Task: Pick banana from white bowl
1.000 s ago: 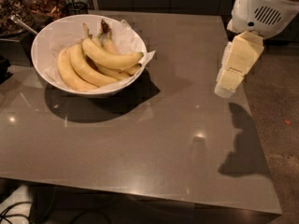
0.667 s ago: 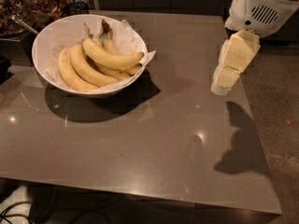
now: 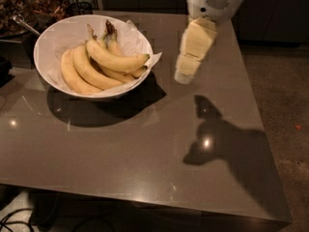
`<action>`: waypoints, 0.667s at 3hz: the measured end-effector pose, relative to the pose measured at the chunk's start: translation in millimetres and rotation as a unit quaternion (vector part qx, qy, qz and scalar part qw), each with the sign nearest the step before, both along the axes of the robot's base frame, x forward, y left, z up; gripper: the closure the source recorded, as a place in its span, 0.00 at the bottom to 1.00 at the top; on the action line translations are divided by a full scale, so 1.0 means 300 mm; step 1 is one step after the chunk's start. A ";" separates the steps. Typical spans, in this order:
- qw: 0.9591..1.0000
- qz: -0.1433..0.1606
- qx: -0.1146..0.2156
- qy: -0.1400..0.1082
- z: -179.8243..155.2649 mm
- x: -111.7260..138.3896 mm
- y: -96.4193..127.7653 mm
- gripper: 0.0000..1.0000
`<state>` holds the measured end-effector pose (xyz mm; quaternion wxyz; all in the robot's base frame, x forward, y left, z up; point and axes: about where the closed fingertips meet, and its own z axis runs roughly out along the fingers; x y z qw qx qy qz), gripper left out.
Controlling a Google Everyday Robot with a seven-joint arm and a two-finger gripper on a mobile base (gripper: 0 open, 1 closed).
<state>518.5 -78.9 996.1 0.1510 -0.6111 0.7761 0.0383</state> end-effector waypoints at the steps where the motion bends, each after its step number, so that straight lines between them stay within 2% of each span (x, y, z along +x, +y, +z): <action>1: 0.999 0.034 -0.001 0.000 -0.004 0.041 0.106 0.00; 2: 0.999 0.030 0.008 -0.013 0.000 0.057 0.118 0.00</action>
Offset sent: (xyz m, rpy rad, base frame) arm 0.0092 0.0218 -0.0024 0.0018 -0.0052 0.0375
